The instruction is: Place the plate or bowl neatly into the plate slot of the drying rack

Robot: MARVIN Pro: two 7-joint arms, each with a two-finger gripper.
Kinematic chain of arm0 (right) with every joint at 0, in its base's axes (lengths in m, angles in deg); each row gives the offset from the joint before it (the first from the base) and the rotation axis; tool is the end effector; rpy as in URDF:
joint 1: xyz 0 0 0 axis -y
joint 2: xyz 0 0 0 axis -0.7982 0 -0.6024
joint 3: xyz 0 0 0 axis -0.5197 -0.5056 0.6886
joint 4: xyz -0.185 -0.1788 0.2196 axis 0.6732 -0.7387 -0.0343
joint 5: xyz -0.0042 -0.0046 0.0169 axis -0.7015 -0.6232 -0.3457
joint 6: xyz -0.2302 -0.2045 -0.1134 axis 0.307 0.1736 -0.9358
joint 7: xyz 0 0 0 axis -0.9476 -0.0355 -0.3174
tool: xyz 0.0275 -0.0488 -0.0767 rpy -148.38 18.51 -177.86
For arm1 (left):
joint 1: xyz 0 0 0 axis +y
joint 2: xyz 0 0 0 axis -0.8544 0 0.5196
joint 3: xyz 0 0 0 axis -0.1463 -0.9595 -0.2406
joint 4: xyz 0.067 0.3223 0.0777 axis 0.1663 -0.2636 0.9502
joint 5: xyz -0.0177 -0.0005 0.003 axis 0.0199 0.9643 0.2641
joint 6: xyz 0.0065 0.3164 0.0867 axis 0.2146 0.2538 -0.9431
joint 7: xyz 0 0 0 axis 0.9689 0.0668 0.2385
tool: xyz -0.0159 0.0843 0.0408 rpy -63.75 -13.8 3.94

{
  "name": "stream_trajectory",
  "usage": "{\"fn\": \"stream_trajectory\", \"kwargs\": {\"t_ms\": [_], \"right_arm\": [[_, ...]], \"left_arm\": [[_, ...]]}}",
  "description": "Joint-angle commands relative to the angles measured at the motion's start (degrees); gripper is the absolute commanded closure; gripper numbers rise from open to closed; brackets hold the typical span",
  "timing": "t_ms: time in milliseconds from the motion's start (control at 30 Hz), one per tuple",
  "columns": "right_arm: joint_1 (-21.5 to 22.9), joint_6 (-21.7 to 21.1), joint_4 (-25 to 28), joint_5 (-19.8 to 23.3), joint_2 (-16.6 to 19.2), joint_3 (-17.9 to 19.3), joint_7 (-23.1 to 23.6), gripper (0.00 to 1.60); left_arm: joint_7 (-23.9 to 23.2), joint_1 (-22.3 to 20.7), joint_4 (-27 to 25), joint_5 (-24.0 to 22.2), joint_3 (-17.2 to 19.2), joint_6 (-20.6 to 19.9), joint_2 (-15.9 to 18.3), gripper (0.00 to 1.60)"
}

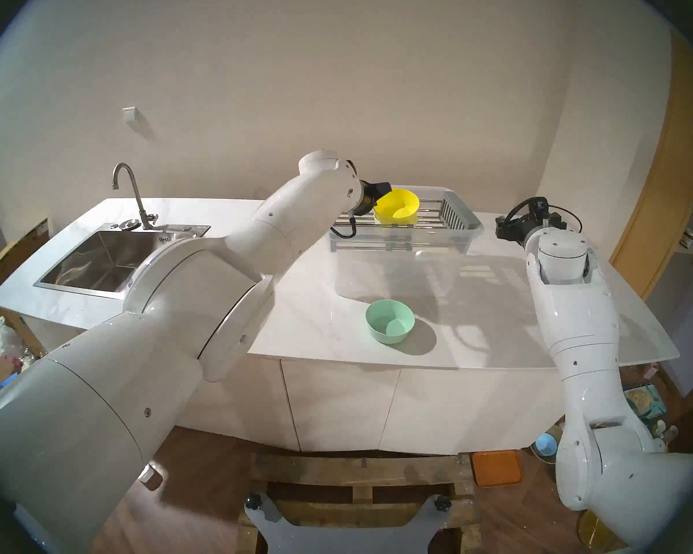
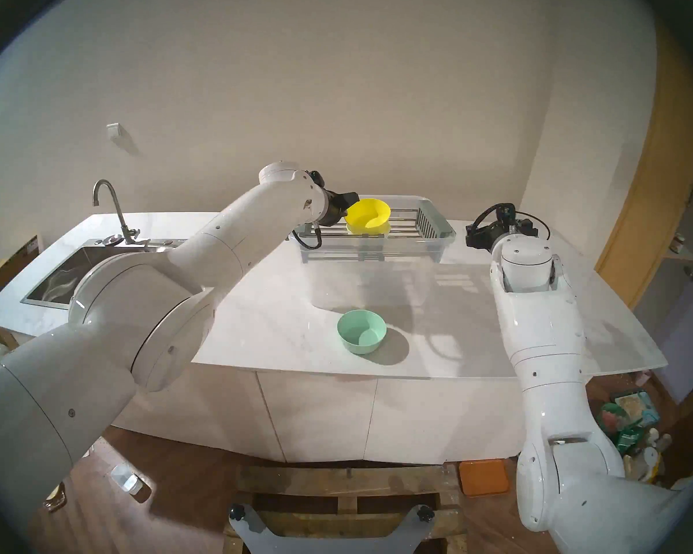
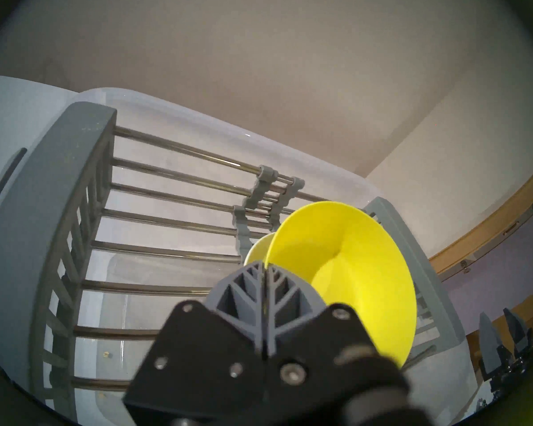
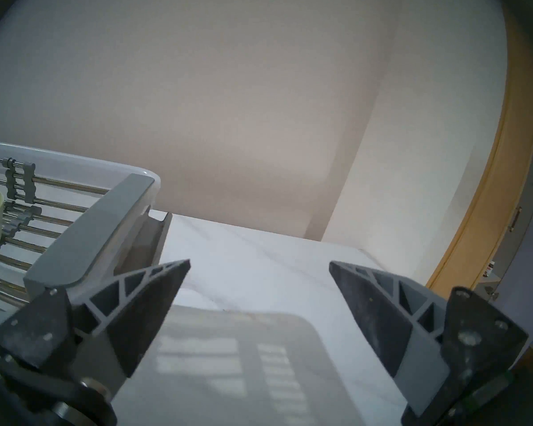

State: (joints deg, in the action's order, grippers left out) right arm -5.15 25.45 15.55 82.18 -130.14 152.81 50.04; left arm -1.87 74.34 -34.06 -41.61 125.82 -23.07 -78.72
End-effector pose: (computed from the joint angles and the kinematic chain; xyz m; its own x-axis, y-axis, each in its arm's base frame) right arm 0.5805 -0.1844 -0.1550 0.1273 0.2445 0.9613 -0.2259 -0.9365 0.2681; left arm 0.7162 -0.1777 -0.0900 0.5543 0.2913 0.7796 -0.1964 -0.8645 0.4627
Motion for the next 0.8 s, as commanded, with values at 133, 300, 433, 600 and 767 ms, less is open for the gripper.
{"fn": "stream_trajectory", "kwargs": {"t_ms": [133,300,433,600,767], "right_arm": [[1.38,0.91,1.48,-0.1,0.19,0.01,-0.11,0.0],[1.38,0.92,1.49,-0.1,0.19,0.0,-0.11,0.0],[1.38,0.92,1.49,-0.09,0.19,0.0,-0.11,0.0],[1.38,0.92,1.49,-0.09,0.19,0.0,-0.11,0.0],[1.38,0.93,1.49,-0.09,0.19,0.0,-0.11,0.0]], "left_arm": [[-3.88,-4.48,2.26,0.51,0.11,2.19,-1.69,1.6],[-4.85,-5.1,3.73,0.76,0.07,2.4,-2.19,1.6],[-5.69,-5.67,4.89,1.07,-0.02,2.4,-2.61,1.6],[-7.06,-6.3,5.9,1.57,-0.38,1.86,-2.76,0.25],[-8.17,-6.96,6.47,1.79,-0.42,1.43,-2.71,0.0]]}}
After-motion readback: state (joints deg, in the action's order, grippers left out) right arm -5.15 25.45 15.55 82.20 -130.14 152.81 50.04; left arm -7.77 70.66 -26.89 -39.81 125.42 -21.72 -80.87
